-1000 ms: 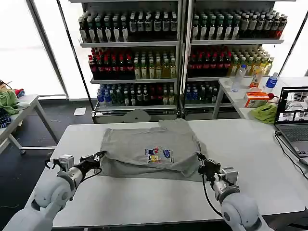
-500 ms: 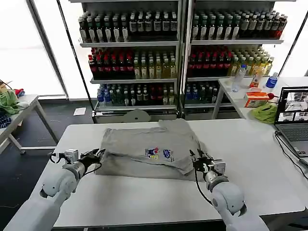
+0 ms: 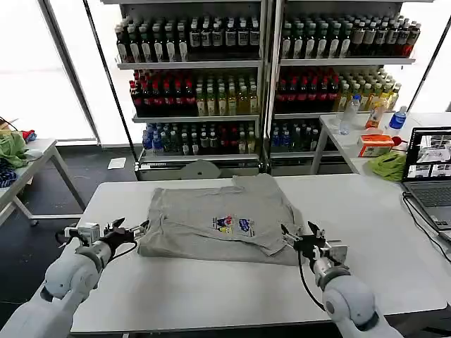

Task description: Fold and organize the clothes.

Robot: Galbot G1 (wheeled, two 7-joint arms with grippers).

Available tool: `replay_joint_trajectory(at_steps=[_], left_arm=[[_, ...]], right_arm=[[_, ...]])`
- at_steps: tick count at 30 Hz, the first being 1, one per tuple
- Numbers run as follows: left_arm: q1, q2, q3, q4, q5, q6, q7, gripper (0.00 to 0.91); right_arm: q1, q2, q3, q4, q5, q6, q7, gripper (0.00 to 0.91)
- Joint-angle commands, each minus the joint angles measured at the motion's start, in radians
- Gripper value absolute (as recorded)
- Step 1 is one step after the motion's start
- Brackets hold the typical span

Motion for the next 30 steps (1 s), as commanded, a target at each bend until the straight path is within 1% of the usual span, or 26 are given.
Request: replay_joint_trajectory(at_steps=[1,8,9,10,11,12,13,14,15,16,17,18,20,21,22,23,24,25,26,27,28,30], left_arm=[[0.227,-0.029,-0.069,-0.102,0.032,0.0,0.004,0.907],[0.233,-0.056,-0.049,-0.085,0.031,0.0,0.006,0.907],[0.23,-0.058,-0.047,-0.08,0.028,-0.001,0.007,0.907],[0.226,-0.059,-0.045,-0.077,0.027,-0.001,0.007,0.907],[0.223,-0.059,-0.045,-0.074,0.027,-0.001,0.008,0.907],[0.221,-0.059,-0.043,-0.072,0.025,-0.002,0.008,0.907],[0.215,-0.058,-0.041,-0.069,0.023,-0.002,0.008,0.907],[0.209,-0.059,-0.039,-0.067,0.022,-0.003,0.009,0.907],[0.202,-0.06,-0.036,-0.064,0.015,-0.004,0.008,0.907],[0.198,-0.06,-0.036,-0.062,0.011,-0.004,0.008,0.907],[0.192,-0.061,-0.033,-0.061,0.007,-0.004,0.009,0.887],[0.184,-0.063,-0.029,-0.055,0.004,-0.004,0.008,0.867],[0.174,-0.064,-0.024,-0.047,0.004,-0.004,0.009,0.756],[0.168,-0.064,-0.02,-0.042,0.003,-0.004,0.009,0.725],[0.16,-0.064,-0.019,-0.039,0.0,-0.004,0.009,0.655],[0.158,-0.063,-0.017,-0.037,-0.002,-0.004,0.009,0.605],[0.15,-0.062,-0.015,-0.034,-0.005,-0.004,0.011,0.433],[0.144,-0.062,-0.014,-0.031,-0.005,-0.005,0.011,0.433],[0.142,-0.062,-0.013,-0.029,-0.005,-0.005,0.009,0.202],[0.136,-0.062,-0.013,-0.027,-0.006,-0.006,0.008,0.141],[0.133,-0.061,-0.013,-0.027,-0.009,-0.006,0.008,0.05],[0.129,-0.059,-0.013,-0.026,-0.011,-0.007,0.005,0.0]], right_arm=[[-0.172,-0.023,0.063,0.087,0.006,-0.028,0.012,0.907],[-0.184,-0.014,0.033,0.063,0.005,-0.027,0.007,0.907],[-0.174,-0.007,0.022,0.056,0.003,-0.027,0.008,0.846],[-0.163,-0.001,0.011,0.052,0.004,-0.028,0.01,0.736],[-0.157,0.002,0.007,0.049,0.004,-0.028,0.012,0.665],[-0.151,0.006,0.003,0.044,0.003,-0.028,0.013,0.554],[-0.138,0.009,-0.006,0.037,0.003,-0.028,0.019,0.474],[-0.129,0.011,-0.012,0.031,0.004,-0.028,0.023,0.302],[-0.121,0.013,-0.014,0.029,0.006,-0.028,0.025,0.161],[-0.115,0.013,-0.017,0.026,0.009,-0.028,0.025,0.06],[-0.11,0.012,-0.022,0.024,0.01,-0.028,0.025,0.01],[-0.101,0.013,-0.028,0.018,0.01,-0.028,0.026,0.0],[-0.095,0.014,-0.032,0.007,0.009,-0.028,0.029,0.0],[-0.088,0.017,-0.033,-0.001,0.012,-0.028,0.031,0.0],[-0.083,0.02,-0.033,-0.011,0.018,-0.028,0.033,0.0],[-0.082,0.02,-0.033,-0.013,0.02,-0.028,0.032,0.0],[-0.081,0.021,-0.033,-0.018,0.021,-0.028,0.029,0.0],[-0.08,0.022,-0.033,-0.02,0.022,-0.028,0.028,0.0],[-0.08,0.023,-0.033,-0.021,0.022,-0.028,0.029,0.0],[-0.08,0.025,-0.032,-0.022,0.022,-0.028,0.029,0.0],[-0.081,0.025,-0.032,-0.022,0.022,-0.028,0.027,0.0],[-0.082,0.025,-0.034,-0.021,0.022,-0.028,0.026,0.0]])
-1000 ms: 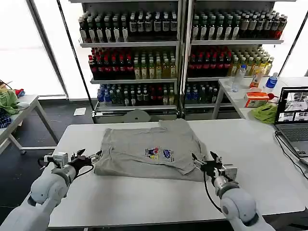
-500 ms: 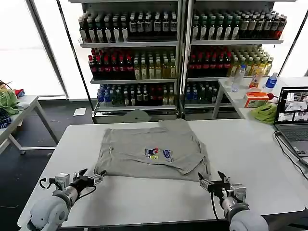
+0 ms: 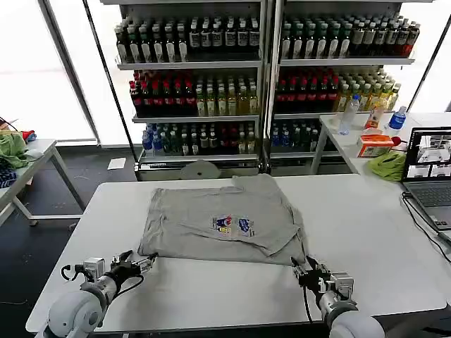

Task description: Fold and organize the clothes.

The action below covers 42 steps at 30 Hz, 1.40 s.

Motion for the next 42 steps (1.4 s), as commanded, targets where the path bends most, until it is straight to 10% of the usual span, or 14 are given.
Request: replay_joint_trajectory(at_steps=[1,42], left_arm=[[-0.024,0.0,0.002,0.008,-0.01,-0.001,-0.003,0.0],[0.503,-0.078,-0.333,-0.273,0.06,0.007,-0.001,0.0]], right_arm=[[0.008,0.004,-0.009,-0.015,0.005,-0.002,0.001,0.0],[-0.233,-0.187,0.014,0.198,0.094,0.031,-0.034,0.0]])
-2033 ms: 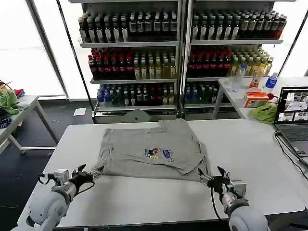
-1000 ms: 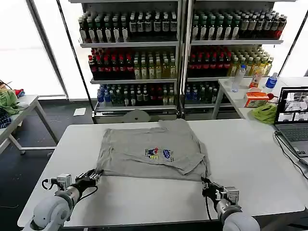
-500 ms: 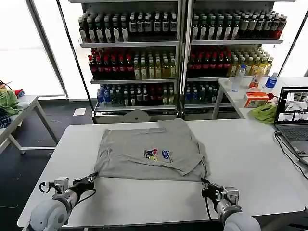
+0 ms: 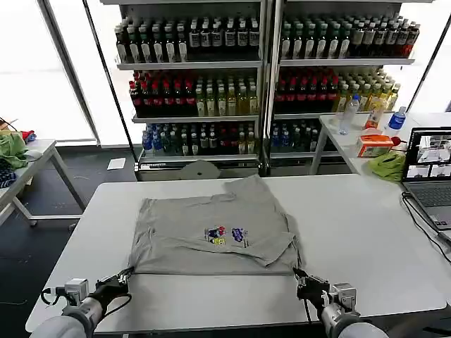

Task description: Fold and organize the clothes.

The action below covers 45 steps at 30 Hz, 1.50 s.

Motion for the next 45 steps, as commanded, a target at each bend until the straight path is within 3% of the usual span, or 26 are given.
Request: replay_joint_trajectory(at_steps=[1,11,13,14,15,16,17,30,37,41,45], left_arm=[[0.24,-0.023,-0.155,-0.111,0.023,0.002,0.004,0.0],[0.341,-0.042,-0.215,-0.147,0.03,0.001,0.038,0.0],[0.341,-0.045,-0.211,-0.152,0.036,0.001,0.043,0.071],[0.337,-0.044,-0.207,-0.152,0.036,0.001,0.044,0.867],[0.328,-0.042,-0.202,-0.151,0.038,0.001,0.042,0.907],[0.321,-0.039,-0.199,-0.148,0.04,0.001,0.043,0.907],[0.317,-0.039,-0.197,-0.148,0.04,0.001,0.043,0.907],[0.193,0.032,-0.241,-0.127,0.007,0.001,0.038,0.907],[-0.004,0.118,-0.182,-0.042,-0.067,0.001,0.045,0.907],[-0.176,0.168,-0.084,0.048,-0.082,0.001,0.081,0.907],[-0.319,0.195,0.038,0.142,-0.083,-0.001,0.093,0.907]], right_arm=[[-0.105,-0.062,0.012,0.08,0.017,0.007,0.001,0.0],[-0.189,-0.064,0.021,0.136,0.021,0.003,-0.001,0.0],[-0.189,-0.057,0.012,0.139,0.018,-0.001,-0.001,0.0],[-0.188,-0.055,0.008,0.14,0.016,-0.004,-0.002,0.0],[-0.185,-0.053,0.001,0.141,0.014,-0.008,-0.002,0.03],[-0.183,-0.051,-0.002,0.141,0.01,-0.008,-0.001,0.766],[-0.179,-0.049,-0.007,0.141,0.004,-0.01,0.0,0.907],[-0.075,-0.037,0.064,0.149,0.04,-0.013,-0.056,0.907],[0.258,-0.045,0.045,0.02,0.052,-0.03,-0.126,0.907],[0.478,-0.039,-0.042,-0.154,0.045,-0.03,-0.183,0.907],[0.684,0.002,-0.132,-0.337,0.045,-0.031,-0.197,0.907]])
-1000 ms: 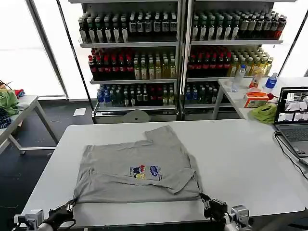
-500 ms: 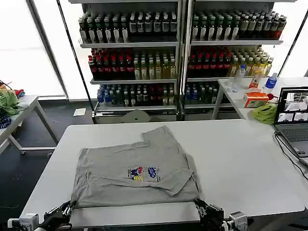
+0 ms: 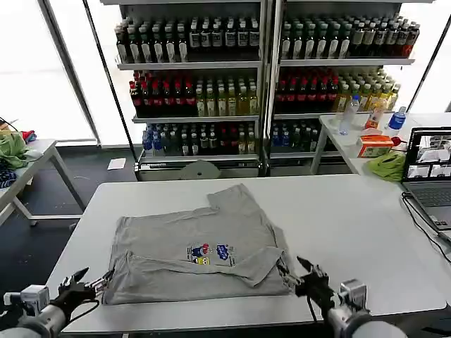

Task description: Fold and organize the clothes.

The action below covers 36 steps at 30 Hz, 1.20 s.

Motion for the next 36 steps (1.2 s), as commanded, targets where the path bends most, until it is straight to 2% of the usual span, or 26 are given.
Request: replay_joint_trajectory(at_steps=[1,5,10,19,36], left_arm=[[-0.413,0.113,0.245,0.233,-0.039,-0.004,0.041,0.907],[-0.548,0.125,0.357,0.332,-0.035,-0.026,0.076,0.907],[-0.673,0.109,0.449,0.456,-0.036,-0.052,0.101,0.907],[-0.744,0.1,0.505,0.601,-0.022,-0.087,0.129,0.907],[-0.804,0.058,0.545,0.738,0.008,-0.103,0.125,0.907]], right_arm=[[0.48,0.039,-0.141,-0.346,0.005,-0.005,-0.073,0.907],[0.65,0.098,-0.235,-0.548,-0.016,-0.005,-0.091,0.907],[0.798,0.197,-0.291,-0.75,-0.046,-0.005,-0.109,0.907],[0.953,0.362,-0.337,-1.094,-0.13,-0.004,-0.165,0.907],[0.987,0.462,-0.33,-1.256,-0.161,-0.002,-0.172,0.907]])
